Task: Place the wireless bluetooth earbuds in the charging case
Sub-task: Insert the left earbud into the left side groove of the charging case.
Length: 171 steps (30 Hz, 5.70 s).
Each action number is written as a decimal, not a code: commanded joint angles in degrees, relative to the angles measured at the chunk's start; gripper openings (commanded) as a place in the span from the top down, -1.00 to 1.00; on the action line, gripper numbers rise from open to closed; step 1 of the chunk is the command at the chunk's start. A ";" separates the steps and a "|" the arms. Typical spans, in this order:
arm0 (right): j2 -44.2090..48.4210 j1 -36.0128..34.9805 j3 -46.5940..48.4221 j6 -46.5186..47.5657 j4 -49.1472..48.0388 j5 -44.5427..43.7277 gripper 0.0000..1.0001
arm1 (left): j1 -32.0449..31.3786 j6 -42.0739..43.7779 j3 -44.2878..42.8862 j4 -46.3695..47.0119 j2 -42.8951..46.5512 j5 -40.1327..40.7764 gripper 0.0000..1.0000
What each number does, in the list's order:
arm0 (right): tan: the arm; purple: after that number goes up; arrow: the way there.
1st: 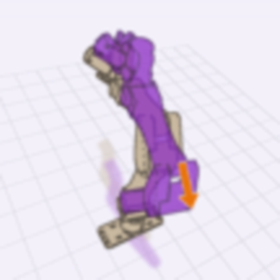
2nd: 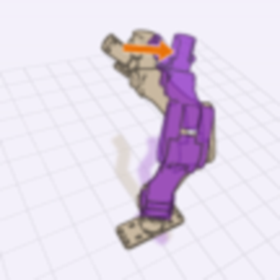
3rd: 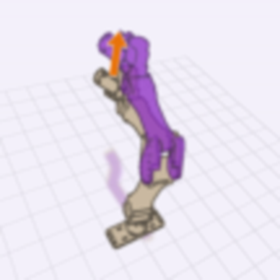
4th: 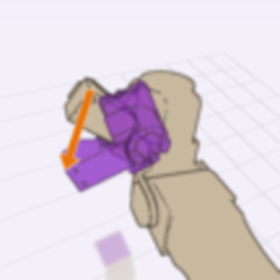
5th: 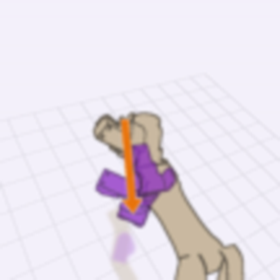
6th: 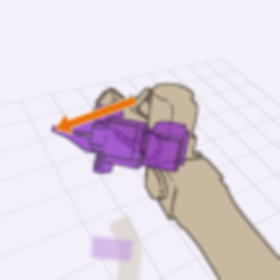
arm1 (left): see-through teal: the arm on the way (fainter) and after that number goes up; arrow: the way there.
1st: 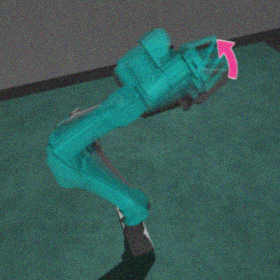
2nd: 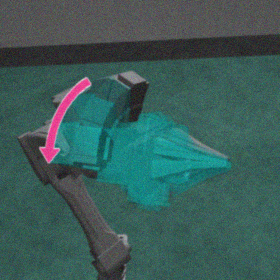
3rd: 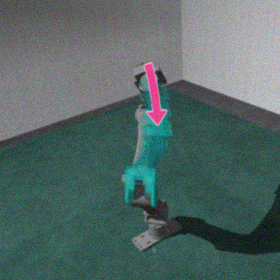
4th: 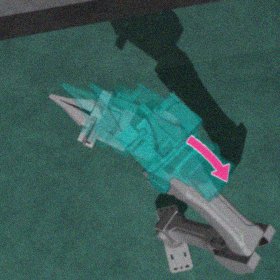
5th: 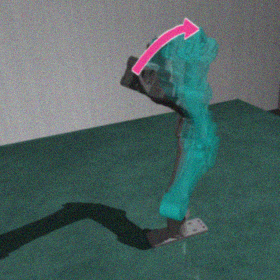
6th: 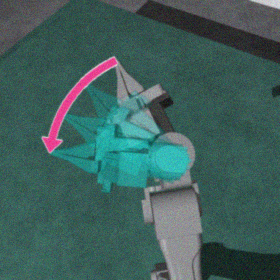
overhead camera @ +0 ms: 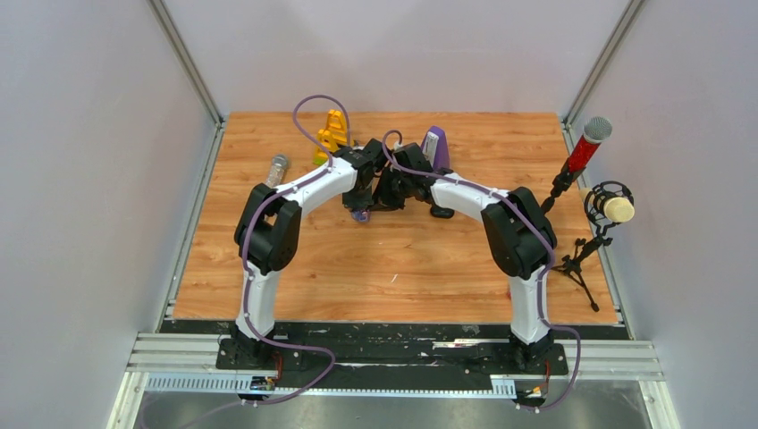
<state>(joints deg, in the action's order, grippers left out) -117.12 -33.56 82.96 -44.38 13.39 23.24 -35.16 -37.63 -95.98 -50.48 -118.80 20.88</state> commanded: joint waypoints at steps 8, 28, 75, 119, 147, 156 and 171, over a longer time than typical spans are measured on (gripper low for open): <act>1.02 1.98 -2.73 -3.90 -6.25 3.87 1.00 | -0.42 -1.77 -2.51 -0.64 0.07 0.88 1.00; 2.28 2.97 -6.15 -6.24 -14.27 7.78 1.00 | 0.67 -2.39 -1.99 -0.34 2.05 -0.53 1.00; -0.30 -1.59 -0.72 0.05 -5.98 -2.24 0.92 | -0.88 -3.90 -3.60 -2.48 0.52 3.92 1.00; -1.24 -1.47 1.44 -0.72 -2.84 0.61 0.68 | -1.42 -2.78 -4.07 -2.32 -0.02 3.93 1.00; -2.27 -0.69 0.80 -3.72 -4.19 3.76 0.93 | -1.85 -1.93 -4.55 -2.34 0.59 5.14 1.00; 0.01 0.63 -1.21 -4.08 -5.78 3.89 1.00 | -1.91 -1.77 -4.63 -2.17 1.01 5.35 1.00; 1.72 3.46 -3.94 -5.83 -11.71 9.84 0.93 | -1.91 -1.22 -4.19 -1.70 1.19 5.59 1.00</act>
<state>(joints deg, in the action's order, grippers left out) -118.87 -30.55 79.09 -49.91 5.32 30.83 -36.40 -38.87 -98.00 -53.67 -118.87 24.99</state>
